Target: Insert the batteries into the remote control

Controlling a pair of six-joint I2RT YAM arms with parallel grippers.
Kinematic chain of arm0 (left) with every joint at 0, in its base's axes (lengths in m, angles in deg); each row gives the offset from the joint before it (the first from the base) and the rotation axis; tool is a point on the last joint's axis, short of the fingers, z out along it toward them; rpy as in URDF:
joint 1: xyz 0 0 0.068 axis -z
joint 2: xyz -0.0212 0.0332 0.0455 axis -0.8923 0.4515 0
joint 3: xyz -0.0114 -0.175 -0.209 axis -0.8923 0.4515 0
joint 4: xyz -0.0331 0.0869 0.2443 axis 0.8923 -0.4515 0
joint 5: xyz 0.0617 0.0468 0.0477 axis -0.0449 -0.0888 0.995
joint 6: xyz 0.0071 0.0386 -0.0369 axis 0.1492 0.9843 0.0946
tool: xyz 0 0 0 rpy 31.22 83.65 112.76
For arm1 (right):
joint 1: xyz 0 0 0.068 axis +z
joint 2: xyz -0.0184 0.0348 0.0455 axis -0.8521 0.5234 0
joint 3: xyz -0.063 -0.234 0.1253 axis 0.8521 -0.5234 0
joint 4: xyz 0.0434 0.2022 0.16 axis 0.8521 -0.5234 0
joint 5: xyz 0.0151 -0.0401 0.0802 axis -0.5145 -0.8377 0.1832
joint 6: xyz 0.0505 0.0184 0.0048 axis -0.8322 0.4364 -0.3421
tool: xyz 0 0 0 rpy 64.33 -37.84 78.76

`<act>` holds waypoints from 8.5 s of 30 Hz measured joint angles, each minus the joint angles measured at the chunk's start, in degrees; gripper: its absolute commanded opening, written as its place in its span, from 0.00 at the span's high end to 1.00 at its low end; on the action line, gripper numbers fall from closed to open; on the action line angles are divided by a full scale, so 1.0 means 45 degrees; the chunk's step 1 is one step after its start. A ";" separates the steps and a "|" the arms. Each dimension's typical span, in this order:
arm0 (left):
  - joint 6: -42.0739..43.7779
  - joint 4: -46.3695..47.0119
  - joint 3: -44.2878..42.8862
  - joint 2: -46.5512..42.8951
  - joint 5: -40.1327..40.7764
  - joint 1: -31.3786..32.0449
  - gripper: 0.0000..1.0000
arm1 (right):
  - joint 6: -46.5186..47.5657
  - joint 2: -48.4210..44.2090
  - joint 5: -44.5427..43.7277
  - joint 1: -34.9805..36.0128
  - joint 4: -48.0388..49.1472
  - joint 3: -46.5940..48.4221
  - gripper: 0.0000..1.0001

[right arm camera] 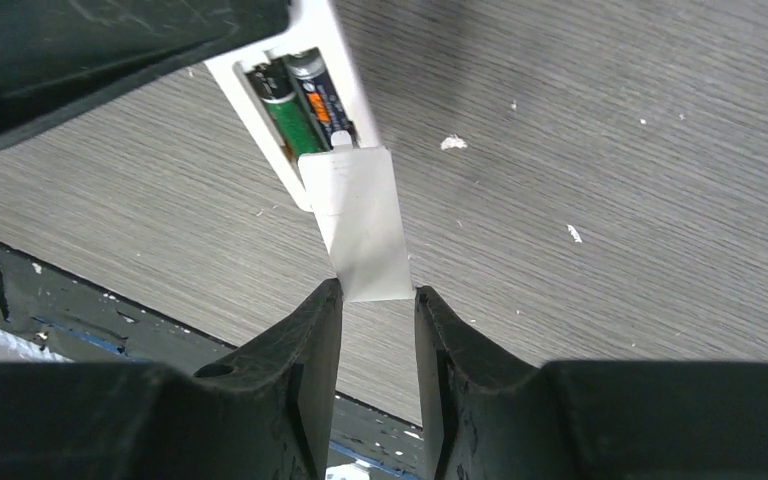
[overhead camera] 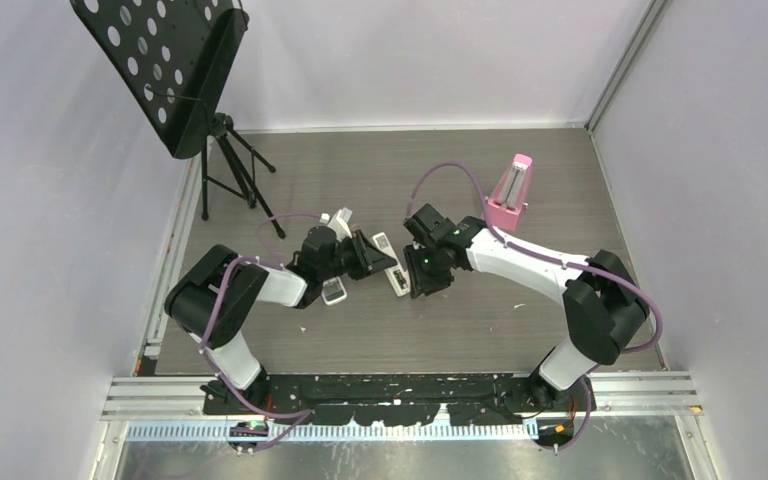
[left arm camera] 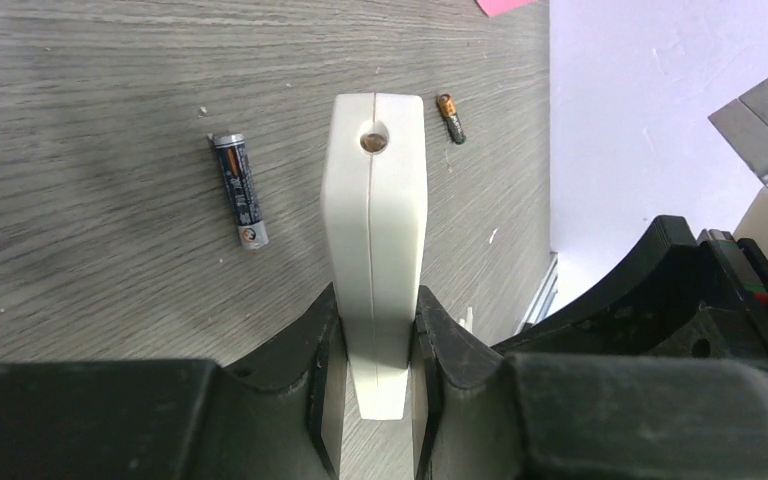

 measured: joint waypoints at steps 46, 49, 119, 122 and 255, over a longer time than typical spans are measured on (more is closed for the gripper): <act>-0.0136 0.0801 0.0282 -0.0112 -0.1302 0.0063 1.00 | 0.0413 0.1239 0.0743 0.0267 -0.0461 0.1132 0.61; -0.0112 0.0704 0.0282 -0.0121 -0.1559 0.0063 1.00 | 0.0461 0.1239 0.0777 0.0267 -0.0491 0.1132 0.61; -0.3687 -0.5464 0.1549 -0.2880 0.3099 0.2739 0.69 | -0.6363 -0.1030 -0.3424 0.2021 -0.0131 -0.3628 0.55; -0.3589 -0.5260 0.1540 -0.2807 0.2934 0.2744 0.65 | -0.6373 -0.1248 -0.3385 0.2021 -0.0102 -0.3847 0.55; 0.0170 -0.5445 -0.1209 -0.1608 -0.0102 0.3118 0.39 | -0.2152 -0.4192 -0.2322 0.1923 0.2278 -0.4464 0.70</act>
